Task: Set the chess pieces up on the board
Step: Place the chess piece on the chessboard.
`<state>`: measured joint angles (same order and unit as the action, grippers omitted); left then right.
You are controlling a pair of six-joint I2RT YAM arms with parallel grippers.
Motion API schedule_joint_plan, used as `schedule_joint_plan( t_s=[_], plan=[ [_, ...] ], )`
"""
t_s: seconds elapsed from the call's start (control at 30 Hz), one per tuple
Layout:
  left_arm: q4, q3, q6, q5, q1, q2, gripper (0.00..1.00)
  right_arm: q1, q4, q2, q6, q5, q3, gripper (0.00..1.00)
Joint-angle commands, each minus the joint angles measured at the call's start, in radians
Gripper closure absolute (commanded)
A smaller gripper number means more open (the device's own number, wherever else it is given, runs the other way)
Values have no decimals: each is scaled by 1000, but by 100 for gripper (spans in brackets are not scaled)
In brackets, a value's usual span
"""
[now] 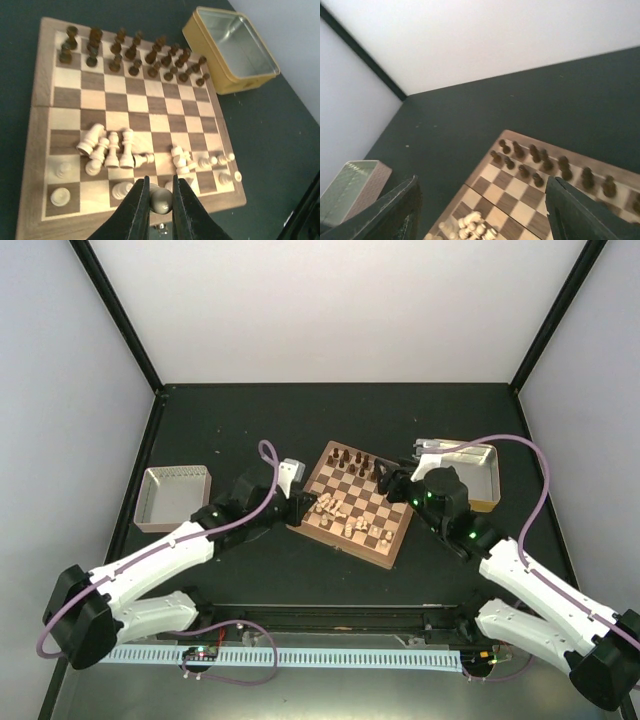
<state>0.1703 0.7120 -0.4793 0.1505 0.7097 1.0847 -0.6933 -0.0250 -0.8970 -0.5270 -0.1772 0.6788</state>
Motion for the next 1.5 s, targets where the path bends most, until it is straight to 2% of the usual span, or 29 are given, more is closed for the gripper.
schedule_joint_plan(
  t_s=[0.0,0.17,0.33,0.9,1.23,1.47],
  plan=[
    [-47,-33,43,-42,60,23,99,4,-104,12,-146,-172,12,31],
    [-74,-51,64,-98,128,77,99,4,-107,-2,-171,-176,7,30],
    [-33,-42,19,-225,138,129,98,7,-112,-24,-180,-178,5,29],
    [-113,-46,25,-268,136,331,98,8,-139,-61,-167,-198,22,28],
    [-141,-57,33,-282,136,361,99,9,-141,-81,-157,-199,36,28],
    [-147,-81,21,-298,135,314,98,11,-145,-86,-158,-202,38,27]
  ],
)
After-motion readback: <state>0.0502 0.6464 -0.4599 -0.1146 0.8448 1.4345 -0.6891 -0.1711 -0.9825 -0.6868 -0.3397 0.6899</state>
